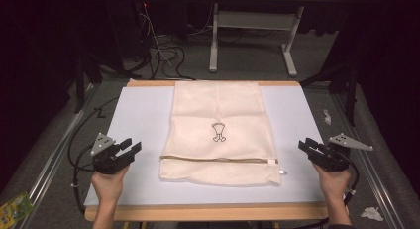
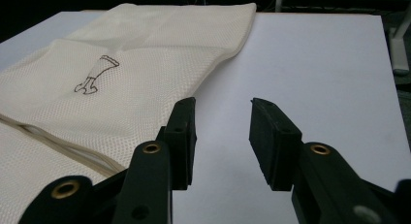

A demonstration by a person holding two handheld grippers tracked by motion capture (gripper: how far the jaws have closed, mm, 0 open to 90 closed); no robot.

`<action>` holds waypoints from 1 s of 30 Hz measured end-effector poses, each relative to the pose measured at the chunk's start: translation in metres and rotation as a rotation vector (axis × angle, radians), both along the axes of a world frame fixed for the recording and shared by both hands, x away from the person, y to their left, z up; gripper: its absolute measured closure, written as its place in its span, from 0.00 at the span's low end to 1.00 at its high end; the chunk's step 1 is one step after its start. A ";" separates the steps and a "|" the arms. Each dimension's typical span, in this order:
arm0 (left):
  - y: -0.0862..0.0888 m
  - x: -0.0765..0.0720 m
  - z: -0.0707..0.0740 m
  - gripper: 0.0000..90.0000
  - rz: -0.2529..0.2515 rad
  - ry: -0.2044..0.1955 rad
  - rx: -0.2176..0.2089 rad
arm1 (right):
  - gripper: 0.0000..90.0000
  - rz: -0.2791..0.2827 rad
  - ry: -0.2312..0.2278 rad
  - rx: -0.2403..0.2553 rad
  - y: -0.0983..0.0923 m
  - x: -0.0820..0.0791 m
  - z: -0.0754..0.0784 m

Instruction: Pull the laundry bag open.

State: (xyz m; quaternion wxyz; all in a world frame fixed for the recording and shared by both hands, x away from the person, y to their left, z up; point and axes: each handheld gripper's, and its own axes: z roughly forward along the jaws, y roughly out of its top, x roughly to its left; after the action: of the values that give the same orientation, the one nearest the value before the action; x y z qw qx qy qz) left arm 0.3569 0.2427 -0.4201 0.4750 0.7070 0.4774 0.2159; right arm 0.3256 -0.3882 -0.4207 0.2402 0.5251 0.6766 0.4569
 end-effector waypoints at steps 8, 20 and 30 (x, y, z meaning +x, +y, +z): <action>0.004 0.003 -0.008 0.61 0.011 0.022 -0.003 | 0.64 -0.025 0.024 0.016 -0.009 0.000 -0.010; 0.004 0.011 -0.020 0.59 0.036 0.054 0.007 | 0.61 -0.058 0.054 0.030 -0.014 0.005 -0.026; 0.000 0.019 -0.030 0.58 0.051 0.071 0.023 | 0.59 -0.076 0.073 0.025 -0.015 0.011 -0.034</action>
State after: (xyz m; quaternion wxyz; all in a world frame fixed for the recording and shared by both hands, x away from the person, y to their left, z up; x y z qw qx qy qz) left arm 0.3759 0.2424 -0.4497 0.4437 0.7072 0.5095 0.2082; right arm 0.3367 -0.4030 -0.4544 0.2261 0.5698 0.6586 0.4364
